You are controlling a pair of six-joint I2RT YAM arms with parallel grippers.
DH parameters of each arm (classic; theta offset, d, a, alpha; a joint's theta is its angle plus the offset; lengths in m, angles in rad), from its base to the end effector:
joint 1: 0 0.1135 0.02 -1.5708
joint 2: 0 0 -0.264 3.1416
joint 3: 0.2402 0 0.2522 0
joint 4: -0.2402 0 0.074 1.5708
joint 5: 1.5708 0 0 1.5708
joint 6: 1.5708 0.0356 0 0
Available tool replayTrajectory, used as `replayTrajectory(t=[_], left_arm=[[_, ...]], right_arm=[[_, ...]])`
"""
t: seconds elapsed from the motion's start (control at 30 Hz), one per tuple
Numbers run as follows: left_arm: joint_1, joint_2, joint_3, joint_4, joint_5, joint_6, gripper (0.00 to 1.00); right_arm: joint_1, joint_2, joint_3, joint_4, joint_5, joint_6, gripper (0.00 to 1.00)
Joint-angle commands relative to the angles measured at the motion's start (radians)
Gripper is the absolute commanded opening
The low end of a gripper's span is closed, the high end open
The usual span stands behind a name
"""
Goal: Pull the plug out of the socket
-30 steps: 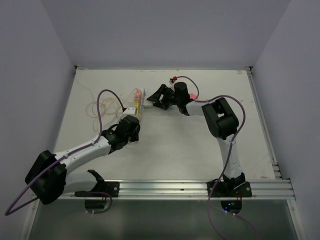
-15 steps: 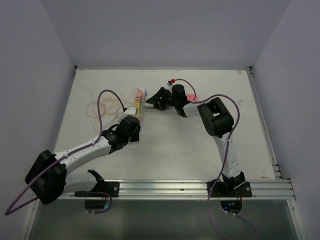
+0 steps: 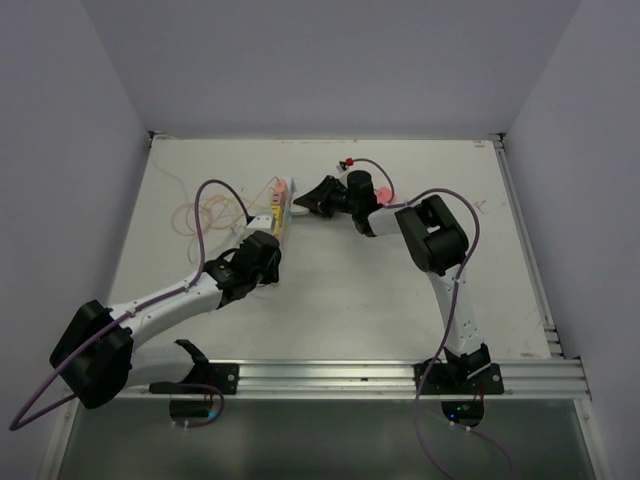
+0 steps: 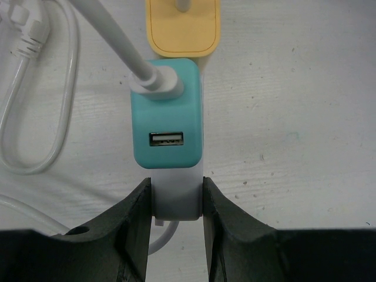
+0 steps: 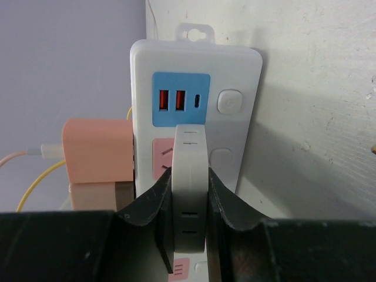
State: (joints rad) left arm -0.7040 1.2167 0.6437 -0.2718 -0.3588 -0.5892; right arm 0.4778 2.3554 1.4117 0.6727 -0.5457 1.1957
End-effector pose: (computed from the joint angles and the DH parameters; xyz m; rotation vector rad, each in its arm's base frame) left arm 0.1896 -0.1446 0.1985 -0.0268 2.3550 -0.1976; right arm 0.4350 0.2461 0.1092 0.3208 2.1313 1.5848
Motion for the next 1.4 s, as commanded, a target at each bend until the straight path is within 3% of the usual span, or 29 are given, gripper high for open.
replayTrajectory(t=[0.0,0.47,0.9,1.2,1.37], left_arm=[[-0.012,0.003,0.004,-0.027,0.023,-0.034,0.00],[-0.014,0.027,0.030,-0.170,-0.161,-0.205,0.00],[-0.014,0.050,0.048,-0.250,-0.255,-0.287,0.00],[-0.012,0.035,0.048,-0.254,-0.269,-0.311,0.00],[-0.012,0.027,0.050,-0.264,-0.287,-0.323,0.00]], right_arm=[[-0.011,-0.019,-0.025,0.071,-0.017,0.005,0.01],[-0.025,-0.080,-0.180,0.238,0.024,0.105,0.00],[-0.030,-0.197,-0.267,0.241,0.067,0.099,0.00],[-0.030,-0.206,-0.345,0.396,0.069,0.168,0.00],[-0.028,-0.269,-0.369,0.266,0.079,0.064,0.00]])
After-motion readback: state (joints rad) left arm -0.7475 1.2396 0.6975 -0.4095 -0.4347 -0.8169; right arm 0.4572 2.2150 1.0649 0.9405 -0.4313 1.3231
